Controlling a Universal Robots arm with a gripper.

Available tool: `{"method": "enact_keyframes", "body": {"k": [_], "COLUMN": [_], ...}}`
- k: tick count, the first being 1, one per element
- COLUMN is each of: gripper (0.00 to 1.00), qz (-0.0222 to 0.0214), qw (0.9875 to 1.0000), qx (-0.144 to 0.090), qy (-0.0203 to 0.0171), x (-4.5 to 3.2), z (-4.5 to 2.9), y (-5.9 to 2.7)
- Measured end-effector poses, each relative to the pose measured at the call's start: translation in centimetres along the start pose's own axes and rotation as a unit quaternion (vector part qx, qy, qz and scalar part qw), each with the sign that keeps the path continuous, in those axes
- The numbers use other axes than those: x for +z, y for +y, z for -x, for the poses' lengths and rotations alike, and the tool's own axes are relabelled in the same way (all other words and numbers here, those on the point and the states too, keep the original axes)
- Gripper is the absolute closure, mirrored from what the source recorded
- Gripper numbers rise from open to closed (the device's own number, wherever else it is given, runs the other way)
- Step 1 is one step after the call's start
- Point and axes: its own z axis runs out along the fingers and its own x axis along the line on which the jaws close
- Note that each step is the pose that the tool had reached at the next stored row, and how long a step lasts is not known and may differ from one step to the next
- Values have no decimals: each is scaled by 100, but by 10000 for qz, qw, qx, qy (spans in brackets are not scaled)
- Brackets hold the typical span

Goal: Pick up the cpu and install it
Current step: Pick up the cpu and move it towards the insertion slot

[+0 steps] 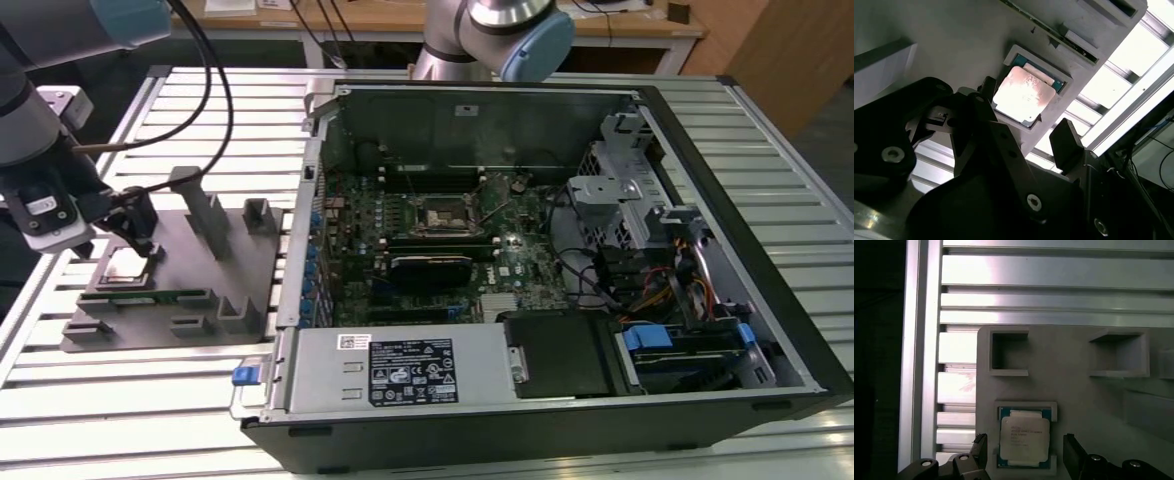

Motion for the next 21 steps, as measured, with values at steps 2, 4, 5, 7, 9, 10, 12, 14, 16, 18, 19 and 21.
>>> {"method": "enact_keyframes", "body": {"k": [2,4,5,7,9,10,12,14,16,18,19,21], "gripper": [29,29,29,29,29,29,29,29,29,29,29,29], "qz": [0,0,-1,0,0,0,0,0,0,0,0,0], "qw": [10000,10000,10000,10000,10000,10000,10000,10000,10000,10000,10000,10000], "qx": [2,2,2,2,2,2,2,2,2,2,3,15], "qy": [-1,1,1,0,0,0,0,0,0,0,0,-1], "x": [14,21,23,28,30,31,31,31,31,32,32,36], "z": [1,1,1,2,2,2,2,2,2,2,2,2], "y": [0,-1,-1,-1,-1,-1,-1,-1,-1,-1,-1,-2]}}
